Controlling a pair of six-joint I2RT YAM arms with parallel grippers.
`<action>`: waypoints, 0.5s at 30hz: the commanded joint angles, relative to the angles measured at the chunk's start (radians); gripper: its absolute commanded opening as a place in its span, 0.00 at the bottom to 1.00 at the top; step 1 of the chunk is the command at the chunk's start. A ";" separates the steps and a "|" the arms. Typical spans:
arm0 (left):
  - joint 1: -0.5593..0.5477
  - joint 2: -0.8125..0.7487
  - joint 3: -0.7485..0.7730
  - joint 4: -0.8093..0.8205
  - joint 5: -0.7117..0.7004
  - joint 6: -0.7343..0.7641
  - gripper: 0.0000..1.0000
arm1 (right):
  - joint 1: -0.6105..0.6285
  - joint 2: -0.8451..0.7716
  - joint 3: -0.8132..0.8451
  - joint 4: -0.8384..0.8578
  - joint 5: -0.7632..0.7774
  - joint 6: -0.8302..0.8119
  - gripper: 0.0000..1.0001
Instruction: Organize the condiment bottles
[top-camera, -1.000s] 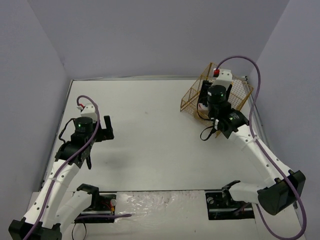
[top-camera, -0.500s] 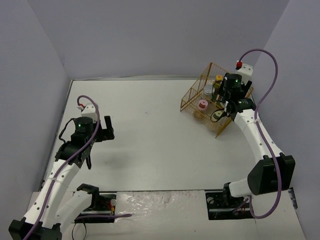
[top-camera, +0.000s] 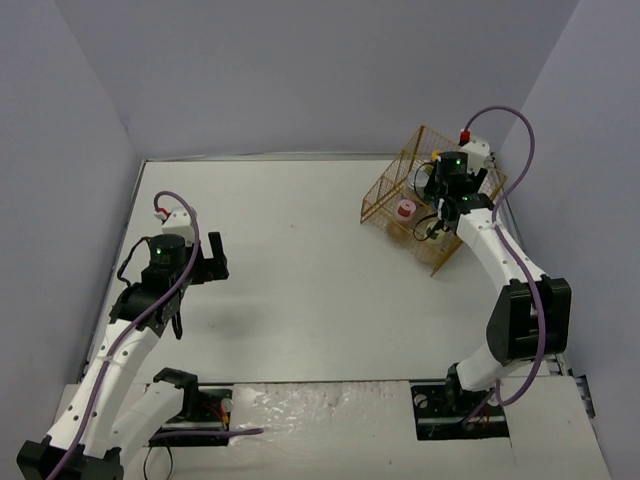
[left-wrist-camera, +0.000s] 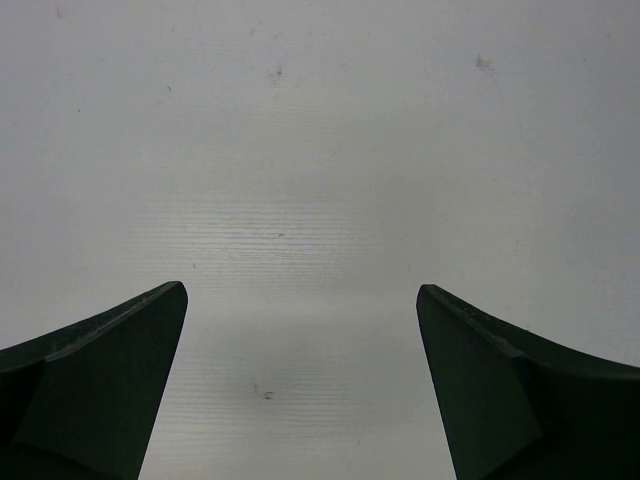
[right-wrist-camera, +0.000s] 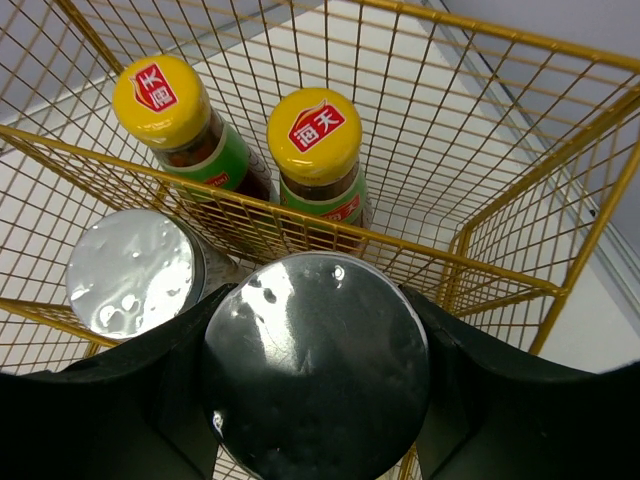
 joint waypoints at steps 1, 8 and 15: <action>0.005 -0.003 0.028 0.055 0.008 -0.001 0.97 | -0.012 0.022 0.004 0.146 0.031 0.042 0.34; 0.006 0.001 0.029 0.055 0.014 0.000 0.97 | -0.011 0.066 -0.011 0.147 0.027 0.079 0.51; 0.005 0.004 0.028 0.055 0.014 0.000 0.97 | -0.010 0.067 -0.025 0.147 0.001 0.100 0.68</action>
